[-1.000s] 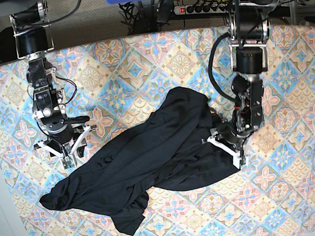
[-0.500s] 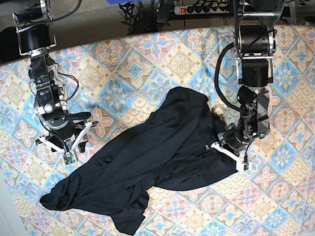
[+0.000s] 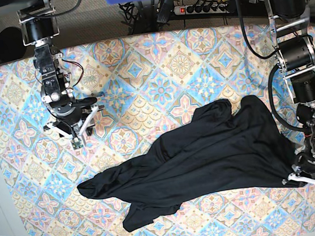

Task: Layout the t-shirt on the table in an organized manner, then fold the t-shirt properly
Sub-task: 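Lift and shake the shirt with both grippers, spreading it, then release the shirt with the left gripper and regrasp a sleeve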

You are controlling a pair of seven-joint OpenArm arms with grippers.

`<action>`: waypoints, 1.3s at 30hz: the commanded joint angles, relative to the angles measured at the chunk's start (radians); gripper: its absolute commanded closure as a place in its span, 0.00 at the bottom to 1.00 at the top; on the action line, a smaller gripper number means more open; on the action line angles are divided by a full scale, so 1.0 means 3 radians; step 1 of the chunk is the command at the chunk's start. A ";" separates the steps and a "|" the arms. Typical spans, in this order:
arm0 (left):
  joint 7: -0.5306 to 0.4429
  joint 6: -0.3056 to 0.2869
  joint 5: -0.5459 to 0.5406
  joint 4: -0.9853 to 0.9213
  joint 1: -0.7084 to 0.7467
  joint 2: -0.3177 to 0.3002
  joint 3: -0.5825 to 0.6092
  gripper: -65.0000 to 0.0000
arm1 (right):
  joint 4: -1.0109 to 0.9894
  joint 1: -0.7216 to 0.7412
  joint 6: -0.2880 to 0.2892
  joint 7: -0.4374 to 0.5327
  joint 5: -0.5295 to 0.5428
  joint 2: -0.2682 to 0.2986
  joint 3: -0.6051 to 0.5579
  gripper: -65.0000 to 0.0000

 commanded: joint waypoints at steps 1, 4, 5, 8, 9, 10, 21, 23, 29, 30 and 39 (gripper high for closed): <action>-0.0104 0.0031 -0.0008 0.0053 -0.0127 -0.0087 -0.0014 0.99 | 0.0077 0.0052 -0.0006 0.0062 -0.0001 0.0029 0.0010 0.68; -0.0104 0.0394 -0.0003 0.0053 -0.0111 -0.0133 -0.0009 0.88 | 0.0077 0.0052 -0.0006 0.0062 -0.0001 0.0029 -0.0077 0.68; -0.0104 0.0532 -0.0003 0.0053 -0.0101 -0.0159 -0.0004 0.82 | 0.0077 0.0052 -0.0006 0.0062 -0.0001 0.0029 -0.0103 0.68; -0.0104 0.0732 -0.0034 0.0063 0.0037 -0.0180 -0.0004 0.66 | 0.0077 0.0052 -0.0006 0.0062 -0.0001 0.0029 -0.0169 0.68; -0.0089 0.0711 -0.0034 0.0068 0.0093 -0.0180 -0.0004 0.61 | 0.0077 0.0052 -0.0006 0.0062 -0.0001 0.0029 -0.0184 0.68; -0.0038 0.0680 -0.0034 0.0073 0.0150 -0.0180 -0.0004 0.57 | 0.0077 0.0052 -0.0006 0.0062 -0.0001 0.0029 -0.0195 0.68; 0.0929 0.0547 -0.0571 0.2140 0.1750 -0.0236 -0.0362 0.54 | 0.0179 0.0052 -0.0001 0.0062 -0.0001 -0.0017 -0.0445 0.68; 0.0995 0.0547 -0.0617 0.2344 0.2006 -0.0149 -0.0434 0.54 | 0.0179 0.0052 -0.0001 0.0062 -0.0001 -0.0033 -0.0461 0.68; 0.0990 0.0547 -0.0612 0.2436 0.2456 0.0076 -0.0495 0.54 | 0.0169 0.0057 -0.0001 0.0062 -0.0001 -0.0079 -0.0461 0.68; 0.0990 0.0547 -0.0607 0.2380 0.2456 0.0132 -0.0500 0.54 | 0.0169 0.0057 -0.0001 0.0062 -0.0001 -0.0079 -0.0461 0.68; 0.0944 0.0547 -0.0351 0.1925 0.2201 0.0409 -0.0229 0.64 | 0.0179 0.0057 -0.0001 0.0062 -0.0001 -0.0079 -0.0481 0.68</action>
